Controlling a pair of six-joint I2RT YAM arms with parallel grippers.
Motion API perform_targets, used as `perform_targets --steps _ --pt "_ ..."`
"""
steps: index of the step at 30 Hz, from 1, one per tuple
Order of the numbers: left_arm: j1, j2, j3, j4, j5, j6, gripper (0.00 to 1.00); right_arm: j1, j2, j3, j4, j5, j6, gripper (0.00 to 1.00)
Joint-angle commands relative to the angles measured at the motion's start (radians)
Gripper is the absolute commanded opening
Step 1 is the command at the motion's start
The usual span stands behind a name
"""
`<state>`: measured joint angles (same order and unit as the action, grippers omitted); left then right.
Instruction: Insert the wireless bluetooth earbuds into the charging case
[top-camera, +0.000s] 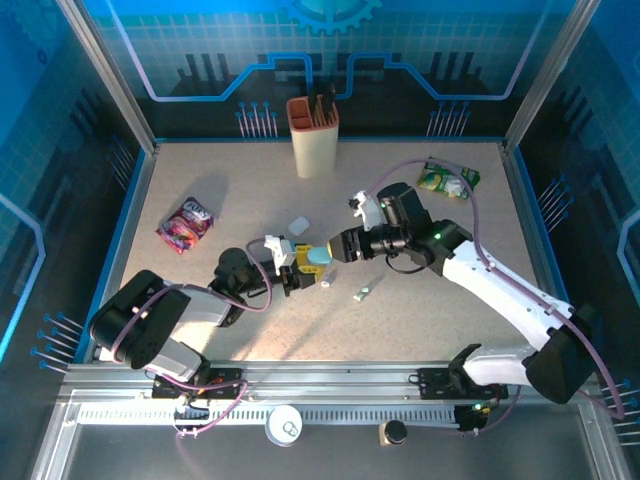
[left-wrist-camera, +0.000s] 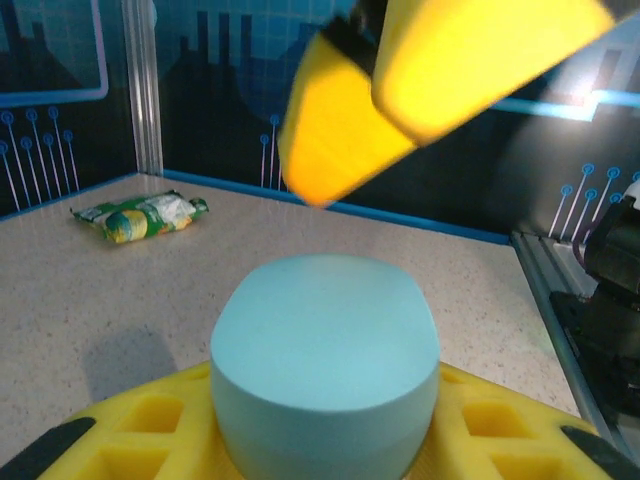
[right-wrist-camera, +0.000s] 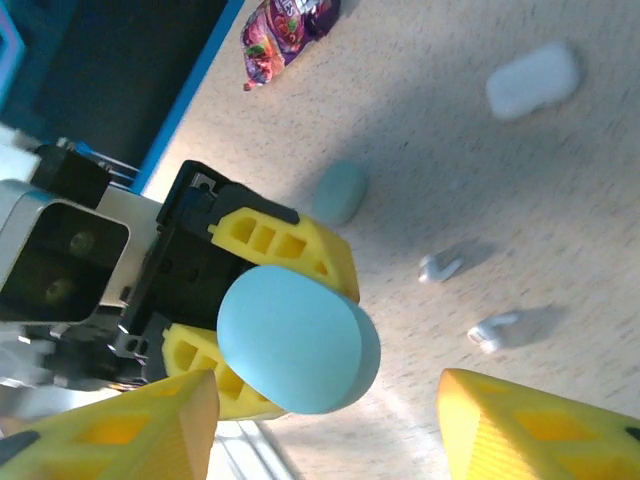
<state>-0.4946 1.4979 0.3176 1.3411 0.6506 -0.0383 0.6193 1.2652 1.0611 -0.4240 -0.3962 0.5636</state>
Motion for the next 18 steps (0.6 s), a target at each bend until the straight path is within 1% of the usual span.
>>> perform_targets --steps 1,4,9,12,16,18 --pt "-0.009 0.007 0.036 0.061 0.0 -0.018 0.39 -0.02 -0.018 -0.086 0.15 -0.188 0.244 0.62" --pt "-0.015 0.012 0.052 0.061 0.004 -0.017 0.39 -0.021 -0.015 -0.123 0.241 -0.24 0.312 0.61" --pt "-0.022 0.013 0.062 0.06 0.012 -0.014 0.39 -0.028 0.007 -0.155 0.316 -0.274 0.365 0.58" --pt "-0.027 0.003 0.059 0.061 0.02 -0.009 0.39 -0.039 0.017 -0.188 0.393 -0.285 0.416 0.53" --pt "-0.034 -0.017 0.034 0.059 0.021 0.007 0.4 -0.058 0.018 -0.225 0.427 -0.276 0.447 0.48" --pt "-0.034 -0.024 0.026 0.06 0.024 0.008 0.4 -0.063 0.018 -0.232 0.443 -0.278 0.456 0.43"
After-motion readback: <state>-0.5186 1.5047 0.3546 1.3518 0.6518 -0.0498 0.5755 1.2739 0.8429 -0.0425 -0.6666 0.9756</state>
